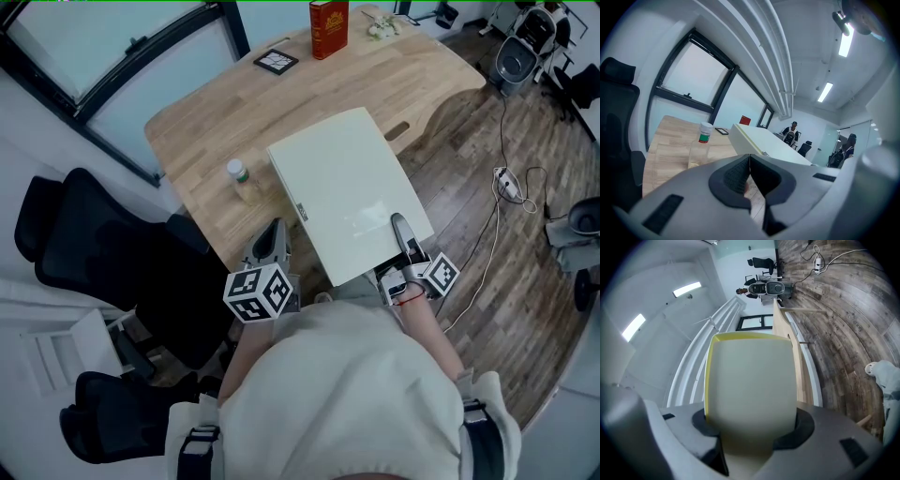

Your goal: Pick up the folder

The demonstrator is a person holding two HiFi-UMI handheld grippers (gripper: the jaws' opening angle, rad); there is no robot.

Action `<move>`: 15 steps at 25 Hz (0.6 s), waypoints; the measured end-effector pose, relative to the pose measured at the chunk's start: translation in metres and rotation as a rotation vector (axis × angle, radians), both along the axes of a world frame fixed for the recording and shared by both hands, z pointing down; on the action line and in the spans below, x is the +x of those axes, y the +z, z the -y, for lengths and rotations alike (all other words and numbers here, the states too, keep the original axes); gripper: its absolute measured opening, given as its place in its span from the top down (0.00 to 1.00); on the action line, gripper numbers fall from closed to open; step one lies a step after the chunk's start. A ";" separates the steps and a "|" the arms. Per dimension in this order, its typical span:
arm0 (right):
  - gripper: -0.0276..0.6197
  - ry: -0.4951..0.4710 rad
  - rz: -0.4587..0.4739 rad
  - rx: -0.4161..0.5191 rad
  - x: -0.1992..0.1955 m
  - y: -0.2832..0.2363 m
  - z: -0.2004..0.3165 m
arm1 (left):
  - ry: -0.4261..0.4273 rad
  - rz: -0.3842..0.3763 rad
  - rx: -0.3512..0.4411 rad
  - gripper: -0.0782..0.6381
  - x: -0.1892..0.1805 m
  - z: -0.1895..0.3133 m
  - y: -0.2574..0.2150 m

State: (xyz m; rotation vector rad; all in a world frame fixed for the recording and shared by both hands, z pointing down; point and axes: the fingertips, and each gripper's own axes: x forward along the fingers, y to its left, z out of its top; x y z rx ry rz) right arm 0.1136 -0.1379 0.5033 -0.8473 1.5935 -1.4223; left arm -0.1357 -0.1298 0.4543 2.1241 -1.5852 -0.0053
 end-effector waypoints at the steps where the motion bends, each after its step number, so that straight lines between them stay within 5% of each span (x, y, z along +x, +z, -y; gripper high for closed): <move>1: 0.53 0.000 0.002 -0.001 0.000 0.000 0.000 | 0.000 -0.001 0.000 0.86 0.000 0.000 0.000; 15: 0.53 -0.011 -0.009 0.001 -0.002 -0.003 0.002 | 0.001 -0.004 -0.005 0.86 0.004 0.000 0.001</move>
